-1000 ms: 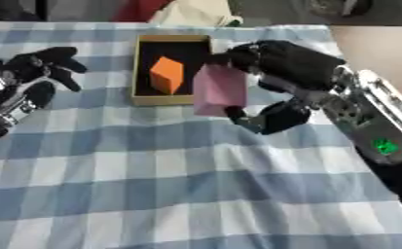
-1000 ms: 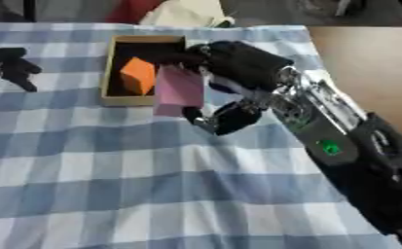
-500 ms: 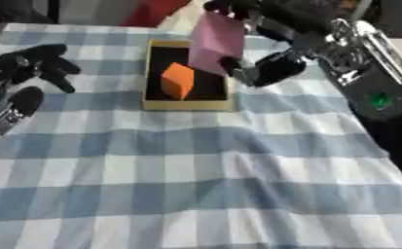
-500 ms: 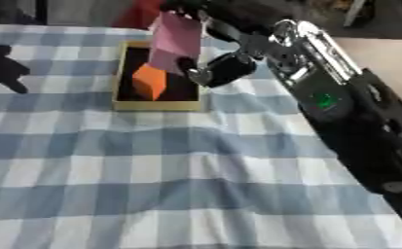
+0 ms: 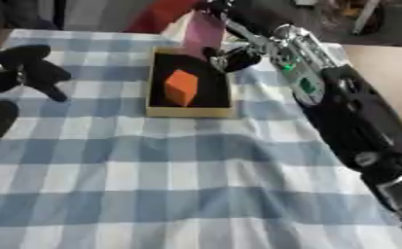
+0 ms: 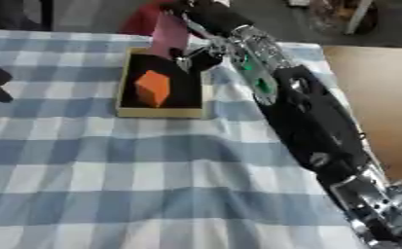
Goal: Pick up objects on the table and place them in the box.
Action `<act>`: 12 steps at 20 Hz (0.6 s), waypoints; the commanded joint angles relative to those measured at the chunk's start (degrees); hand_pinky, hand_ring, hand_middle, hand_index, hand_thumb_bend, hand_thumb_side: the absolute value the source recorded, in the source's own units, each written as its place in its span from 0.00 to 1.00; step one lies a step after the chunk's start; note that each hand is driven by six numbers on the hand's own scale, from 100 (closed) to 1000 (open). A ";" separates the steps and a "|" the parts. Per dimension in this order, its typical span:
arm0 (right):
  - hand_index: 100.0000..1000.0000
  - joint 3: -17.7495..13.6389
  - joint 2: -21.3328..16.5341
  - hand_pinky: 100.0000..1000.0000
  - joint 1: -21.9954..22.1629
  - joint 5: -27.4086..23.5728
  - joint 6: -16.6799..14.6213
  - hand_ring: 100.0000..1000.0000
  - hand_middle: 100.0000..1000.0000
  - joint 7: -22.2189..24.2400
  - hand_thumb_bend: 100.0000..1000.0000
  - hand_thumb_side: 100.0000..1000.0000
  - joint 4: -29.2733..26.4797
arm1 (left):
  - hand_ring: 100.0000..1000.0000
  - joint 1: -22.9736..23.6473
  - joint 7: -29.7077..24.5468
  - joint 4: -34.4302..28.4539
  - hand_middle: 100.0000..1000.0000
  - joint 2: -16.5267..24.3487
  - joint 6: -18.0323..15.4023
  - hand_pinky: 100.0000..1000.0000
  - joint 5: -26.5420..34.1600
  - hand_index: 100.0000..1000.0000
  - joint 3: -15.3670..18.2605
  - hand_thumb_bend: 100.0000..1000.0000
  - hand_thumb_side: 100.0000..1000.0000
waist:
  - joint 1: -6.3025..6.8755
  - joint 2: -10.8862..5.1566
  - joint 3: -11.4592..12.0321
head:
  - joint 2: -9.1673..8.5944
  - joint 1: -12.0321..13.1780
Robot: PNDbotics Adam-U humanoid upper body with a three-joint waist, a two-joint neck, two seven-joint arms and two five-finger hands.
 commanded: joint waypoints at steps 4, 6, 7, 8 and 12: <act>0.98 -2.96 0.56 0.78 -1.23 3.67 1.70 0.53 0.34 -4.41 0.00 0.18 7.45 | 0.67 -0.29 -0.73 -1.08 0.76 0.37 0.25 0.86 0.28 1.00 0.35 0.00 0.87 | 0.30 -1.01 0.28 | -0.88 -0.56; 0.98 -2.95 0.71 0.78 -1.01 3.84 0.98 0.54 0.39 -4.45 0.00 0.24 8.47 | 0.67 -0.19 -0.77 -1.06 0.76 0.43 0.21 0.86 0.22 1.00 0.42 0.00 0.86 | 0.30 -0.99 0.27 | -0.92 -0.46; 0.98 -2.82 0.80 0.79 -0.90 3.84 0.35 0.55 0.41 -4.27 0.00 0.27 8.74 | 0.66 -0.17 -0.75 -1.06 0.76 0.43 0.21 0.86 0.24 1.00 0.47 0.00 0.86 | 0.31 -0.98 0.25 | -0.92 -0.37; 0.99 -2.72 0.85 0.79 -0.83 3.81 -0.24 0.57 0.48 -4.02 0.00 0.37 8.91 | 0.66 -0.16 -0.74 -1.05 0.76 0.42 0.21 0.86 0.29 1.00 0.49 0.00 0.86 | 0.31 -0.98 0.24 | -0.92 -0.29; 1.00 -2.17 0.94 0.81 -0.83 3.75 -2.59 0.68 0.76 -2.86 0.00 0.59 8.51 | 0.66 0.00 -0.99 -0.79 0.76 0.30 0.37 0.86 0.38 1.00 0.46 0.00 0.87 | 0.31 -1.03 0.07 | -0.89 -0.08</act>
